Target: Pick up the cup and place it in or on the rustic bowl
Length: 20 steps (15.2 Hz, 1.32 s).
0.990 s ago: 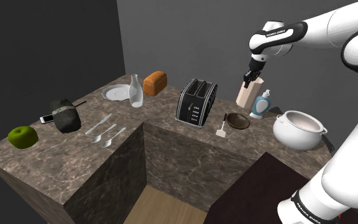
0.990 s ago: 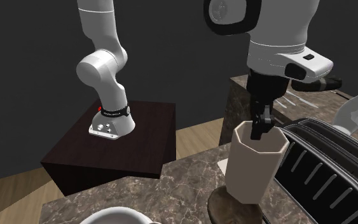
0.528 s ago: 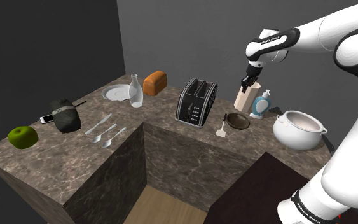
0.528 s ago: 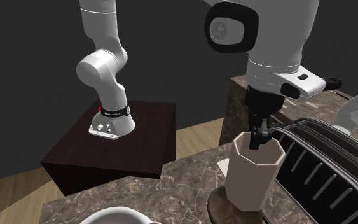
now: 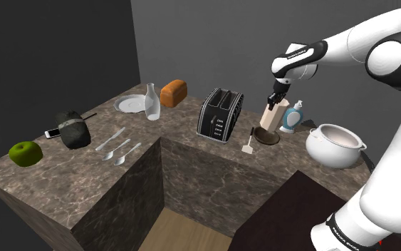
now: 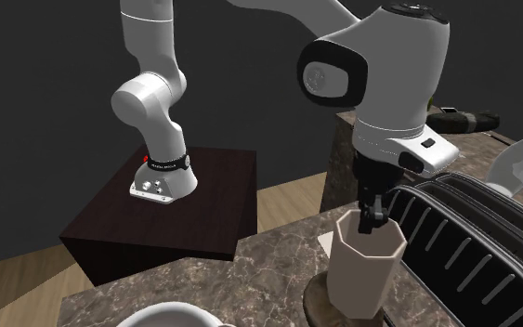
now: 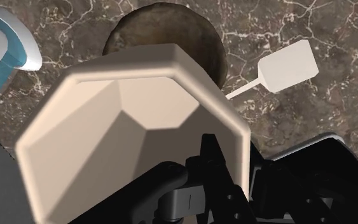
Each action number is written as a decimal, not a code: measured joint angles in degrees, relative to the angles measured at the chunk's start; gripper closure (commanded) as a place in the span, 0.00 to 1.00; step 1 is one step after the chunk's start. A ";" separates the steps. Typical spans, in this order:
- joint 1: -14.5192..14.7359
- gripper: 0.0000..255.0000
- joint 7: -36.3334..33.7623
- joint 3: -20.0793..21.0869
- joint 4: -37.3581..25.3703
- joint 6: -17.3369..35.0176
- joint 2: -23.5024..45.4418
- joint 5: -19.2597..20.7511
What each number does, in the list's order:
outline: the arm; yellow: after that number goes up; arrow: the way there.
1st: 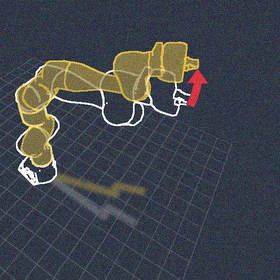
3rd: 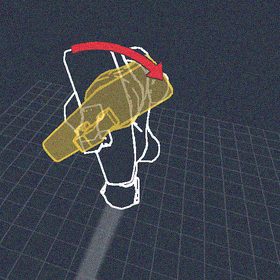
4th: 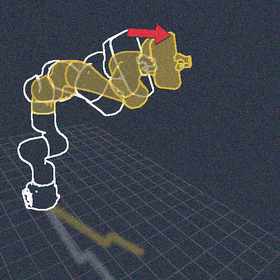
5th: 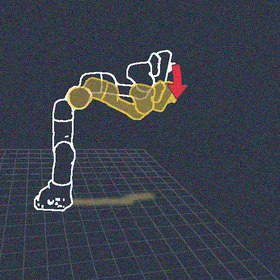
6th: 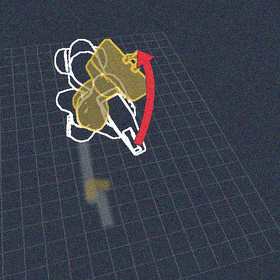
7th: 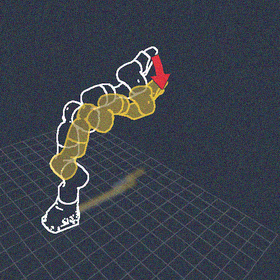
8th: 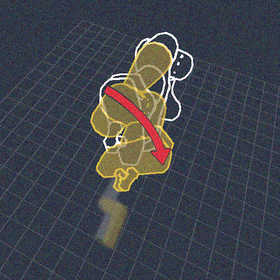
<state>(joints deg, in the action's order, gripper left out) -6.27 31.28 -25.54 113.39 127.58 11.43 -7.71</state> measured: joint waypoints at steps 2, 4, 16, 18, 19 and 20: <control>-0.08 1.00 0.30 0.14 0.66 1.25 0.68 -0.46; -0.33 1.00 0.88 0.32 1.05 2.64 1.81 -1.20; -0.80 1.00 2.17 0.97 2.85 6.77 4.42 -3.06; -0.80 0.00 2.17 0.97 2.85 6.79 4.39 -3.06; -0.80 0.00 2.17 0.97 2.85 6.79 4.39 -3.06; -0.79 0.00 2.17 0.97 2.85 6.79 4.38 -3.06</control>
<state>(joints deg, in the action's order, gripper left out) -7.06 33.44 -24.57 116.24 134.37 15.81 -10.77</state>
